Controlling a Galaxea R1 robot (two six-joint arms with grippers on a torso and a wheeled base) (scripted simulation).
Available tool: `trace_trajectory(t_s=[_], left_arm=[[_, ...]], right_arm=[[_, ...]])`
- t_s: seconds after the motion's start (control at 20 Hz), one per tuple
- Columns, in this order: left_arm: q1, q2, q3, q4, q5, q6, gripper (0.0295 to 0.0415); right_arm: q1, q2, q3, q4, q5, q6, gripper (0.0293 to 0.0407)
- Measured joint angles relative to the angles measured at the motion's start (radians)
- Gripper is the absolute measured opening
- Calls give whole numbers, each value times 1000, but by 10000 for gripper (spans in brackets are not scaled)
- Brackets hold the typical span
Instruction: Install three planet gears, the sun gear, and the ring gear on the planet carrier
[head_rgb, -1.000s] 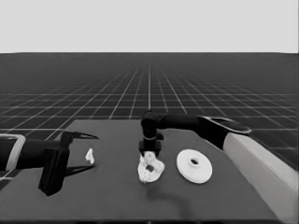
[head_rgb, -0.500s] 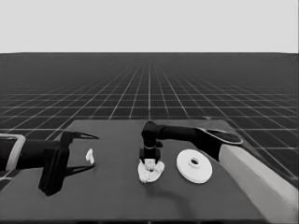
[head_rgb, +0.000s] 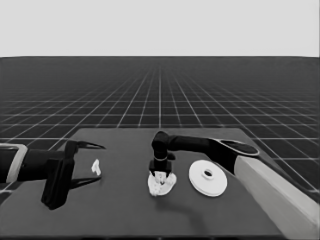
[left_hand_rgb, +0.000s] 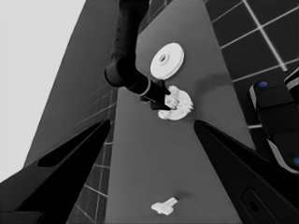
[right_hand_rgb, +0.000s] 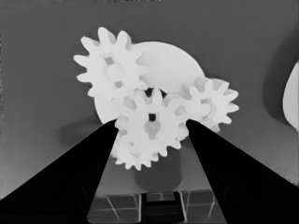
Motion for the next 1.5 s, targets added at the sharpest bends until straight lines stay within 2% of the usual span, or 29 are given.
trace_trajectory(t_s=[1.5], left_arm=[[0,0,0,0,0,0,385]], right_arm=[[-3,-1,0,0,0,314,309]])
